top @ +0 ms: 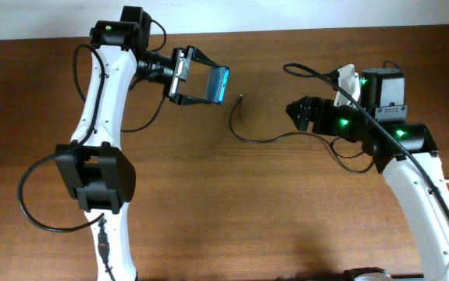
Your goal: Plug charger to phone and switch on socket
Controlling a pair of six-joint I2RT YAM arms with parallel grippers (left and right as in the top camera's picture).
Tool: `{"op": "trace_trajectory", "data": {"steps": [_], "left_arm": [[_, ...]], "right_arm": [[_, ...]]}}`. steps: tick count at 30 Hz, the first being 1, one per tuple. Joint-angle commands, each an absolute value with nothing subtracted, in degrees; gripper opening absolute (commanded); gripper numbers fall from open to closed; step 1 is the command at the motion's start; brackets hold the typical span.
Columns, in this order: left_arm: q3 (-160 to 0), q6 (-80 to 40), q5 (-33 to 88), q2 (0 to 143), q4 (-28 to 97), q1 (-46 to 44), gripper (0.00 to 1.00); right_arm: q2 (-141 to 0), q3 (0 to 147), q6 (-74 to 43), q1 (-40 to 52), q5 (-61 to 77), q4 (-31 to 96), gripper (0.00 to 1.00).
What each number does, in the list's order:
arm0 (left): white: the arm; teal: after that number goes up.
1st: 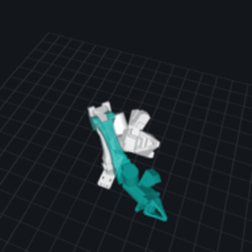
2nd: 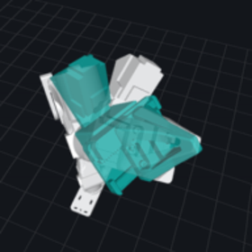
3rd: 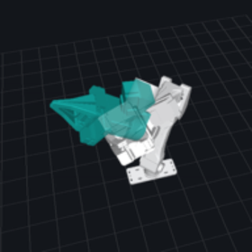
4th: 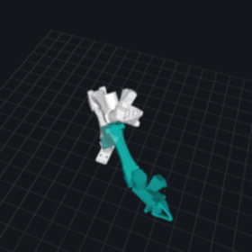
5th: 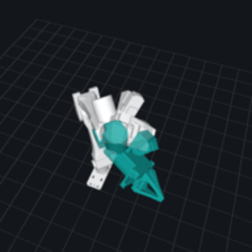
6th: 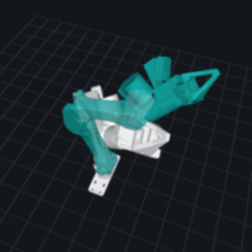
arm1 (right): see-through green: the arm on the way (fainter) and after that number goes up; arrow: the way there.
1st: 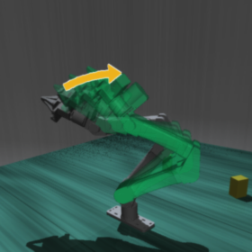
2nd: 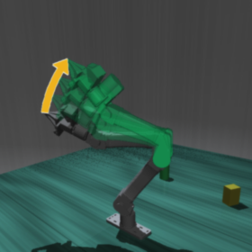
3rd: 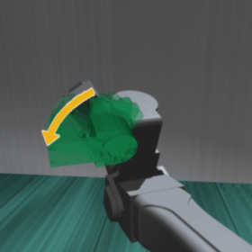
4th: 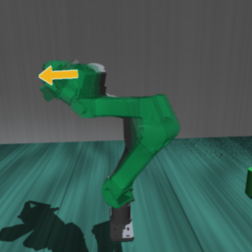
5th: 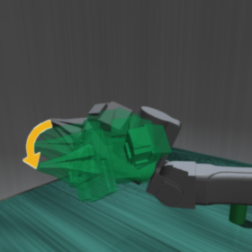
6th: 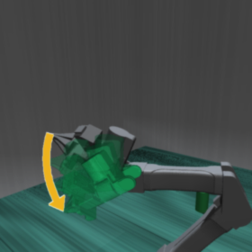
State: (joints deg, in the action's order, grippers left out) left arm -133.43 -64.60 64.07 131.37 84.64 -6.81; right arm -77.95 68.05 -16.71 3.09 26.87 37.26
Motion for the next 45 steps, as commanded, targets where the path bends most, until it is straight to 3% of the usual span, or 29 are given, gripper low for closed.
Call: {"op": "trace_trajectory", "data": {"steps": [1,24,45], "left_arm": [[-135.06,-66.43,68.36,131.24,84.77,-5.82,0.0],[-135.06,-68.84,44.45,131.24,84.05,-6.79,0.0],[-135.04,-74.59,29.5,131.26,84.73,-7.9,0.0]], "right_arm": [[-78.28,69.19,-17.06,3.38,26.33,37.06,0.91],[-78.28,69.19,-22.0,3.7,26.55,35.73,0.92],[-83.31,69.17,-30.37,14.04,26.61,24.18,0.93]]}}
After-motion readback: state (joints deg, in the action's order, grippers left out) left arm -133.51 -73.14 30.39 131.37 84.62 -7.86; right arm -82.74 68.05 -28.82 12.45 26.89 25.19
